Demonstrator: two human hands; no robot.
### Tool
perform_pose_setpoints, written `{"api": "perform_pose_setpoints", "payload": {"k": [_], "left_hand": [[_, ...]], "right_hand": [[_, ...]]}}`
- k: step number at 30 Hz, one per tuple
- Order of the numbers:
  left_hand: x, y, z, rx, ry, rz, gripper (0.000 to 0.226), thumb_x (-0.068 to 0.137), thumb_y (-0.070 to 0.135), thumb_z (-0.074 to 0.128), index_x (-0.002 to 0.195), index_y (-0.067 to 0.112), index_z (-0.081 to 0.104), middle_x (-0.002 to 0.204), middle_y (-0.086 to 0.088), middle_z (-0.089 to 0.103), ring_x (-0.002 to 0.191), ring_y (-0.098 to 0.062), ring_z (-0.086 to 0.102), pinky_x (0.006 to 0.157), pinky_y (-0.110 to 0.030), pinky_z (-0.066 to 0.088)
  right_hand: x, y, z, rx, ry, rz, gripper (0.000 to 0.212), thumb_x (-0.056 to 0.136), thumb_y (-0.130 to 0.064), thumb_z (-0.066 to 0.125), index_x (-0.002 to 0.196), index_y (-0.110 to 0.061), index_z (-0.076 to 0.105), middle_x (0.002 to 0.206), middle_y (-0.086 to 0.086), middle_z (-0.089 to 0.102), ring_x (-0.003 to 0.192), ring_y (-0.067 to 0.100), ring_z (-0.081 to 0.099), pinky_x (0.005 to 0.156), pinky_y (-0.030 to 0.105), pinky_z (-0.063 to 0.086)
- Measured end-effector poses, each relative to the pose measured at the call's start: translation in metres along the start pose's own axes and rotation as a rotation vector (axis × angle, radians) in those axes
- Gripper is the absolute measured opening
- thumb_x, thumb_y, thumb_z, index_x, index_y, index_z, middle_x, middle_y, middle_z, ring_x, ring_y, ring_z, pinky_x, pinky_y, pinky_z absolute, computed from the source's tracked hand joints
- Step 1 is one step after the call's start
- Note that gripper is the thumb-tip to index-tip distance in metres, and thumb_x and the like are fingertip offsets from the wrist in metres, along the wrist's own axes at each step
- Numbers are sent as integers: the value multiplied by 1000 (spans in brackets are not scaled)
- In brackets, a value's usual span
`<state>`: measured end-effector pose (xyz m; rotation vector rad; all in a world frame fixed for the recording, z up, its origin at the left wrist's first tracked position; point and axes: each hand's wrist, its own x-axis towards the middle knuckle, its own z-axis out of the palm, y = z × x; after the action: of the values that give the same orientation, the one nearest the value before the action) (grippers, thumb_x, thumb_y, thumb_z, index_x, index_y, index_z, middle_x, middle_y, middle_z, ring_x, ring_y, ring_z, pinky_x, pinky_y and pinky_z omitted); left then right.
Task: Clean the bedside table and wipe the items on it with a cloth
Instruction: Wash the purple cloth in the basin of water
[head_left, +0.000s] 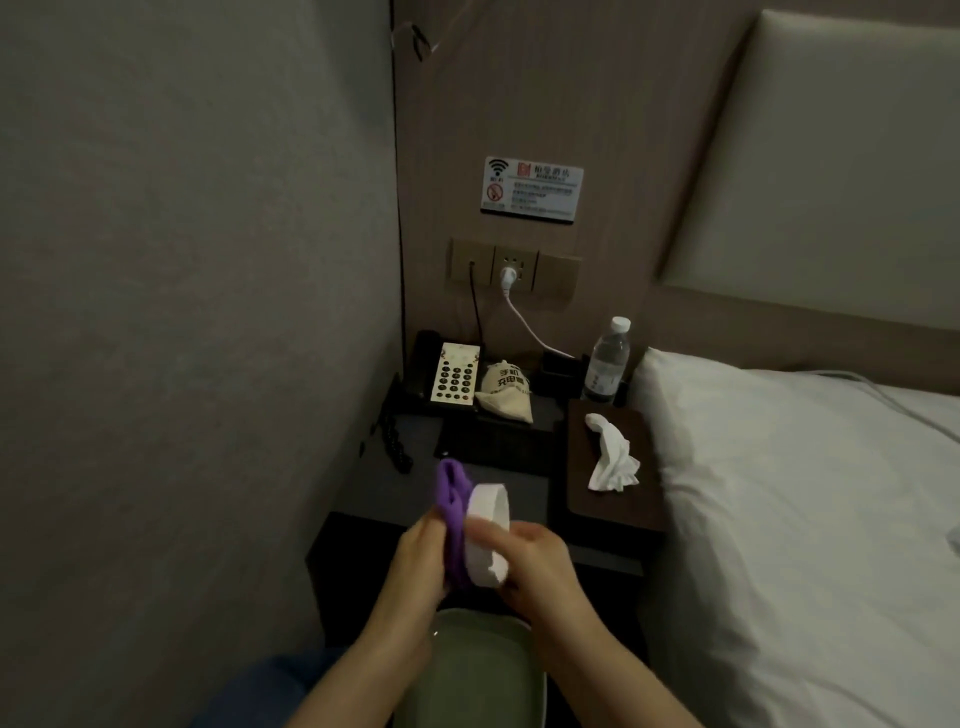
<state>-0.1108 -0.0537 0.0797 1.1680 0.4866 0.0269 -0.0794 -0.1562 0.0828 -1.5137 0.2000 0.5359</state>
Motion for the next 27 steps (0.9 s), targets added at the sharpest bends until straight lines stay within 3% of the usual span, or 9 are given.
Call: {"api": "perform_pose_setpoints", "payload": {"k": [3, 6, 8, 11, 15, 20, 25, 27], "left_hand": [[34, -1, -6, -245, 22, -197, 30, 97, 27, 50, 102, 2, 66, 88, -19, 74, 75, -28, 73, 59, -35, 57], [78, 3, -11, -307, 33, -229, 29, 98, 15, 48, 114, -6, 60, 112, -28, 64, 93, -36, 64, 76, -43, 54], [109, 7, -15, -270, 76, -198, 19, 96, 6, 49, 108, -2, 61, 104, -27, 63, 83, -33, 61, 65, -35, 56], [151, 9, -23, -281, 166, -179, 14, 95, 4, 51, 97, 7, 64, 84, -16, 66, 63, -23, 63, 46, -26, 54], [175, -15, -33, -381, 230, -190, 16, 96, 14, 51, 98, 10, 66, 69, -9, 72, 53, -19, 68, 42, -26, 53], [179, -48, -40, -434, 236, -284, 26, 97, 18, 47, 113, 4, 63, 87, -17, 68, 55, -22, 68, 42, -27, 54], [182, -55, -47, -437, 223, -324, 34, 97, 20, 46, 124, 3, 59, 96, -19, 68, 79, -30, 64, 57, -34, 56], [180, -53, -48, -446, 209, -329, 35, 97, 20, 47, 125, 1, 59, 96, -20, 67, 79, -31, 64, 51, -32, 57]], "right_hand": [[37, 1, -3, -449, 131, -167, 87, 34, -62, 74, 108, -21, 56, 104, -3, 64, 90, 12, 64, 70, 25, 54], [83, -9, -7, -739, 101, -295, 82, 42, -67, 75, 110, -28, 49, 108, -10, 52, 92, 6, 54, 66, 20, 44], [120, -18, -9, -833, 114, -340, 85, 51, -62, 79, 120, -24, 49, 112, -7, 49, 93, 7, 49, 69, 22, 41], [176, -32, -6, -905, 179, -367, 89, 57, -56, 82, 129, -16, 47, 124, 1, 50, 106, 16, 53, 83, 31, 47], [235, -36, 5, -966, 271, -359, 91, 58, -53, 84, 130, -14, 46, 130, 7, 51, 115, 26, 54, 89, 37, 50], [278, -29, 25, -1095, 291, -388, 97, 60, -48, 86, 136, -10, 40, 137, 10, 46, 124, 29, 48, 93, 39, 47], [295, -25, 29, -1104, 297, -365, 98, 62, -47, 86, 139, -9, 38, 141, 10, 42, 128, 29, 45, 98, 41, 45], [299, -24, 29, -1112, 288, -358, 98, 63, -46, 86, 139, -8, 37, 142, 10, 41, 129, 29, 43, 99, 41, 44]]}}
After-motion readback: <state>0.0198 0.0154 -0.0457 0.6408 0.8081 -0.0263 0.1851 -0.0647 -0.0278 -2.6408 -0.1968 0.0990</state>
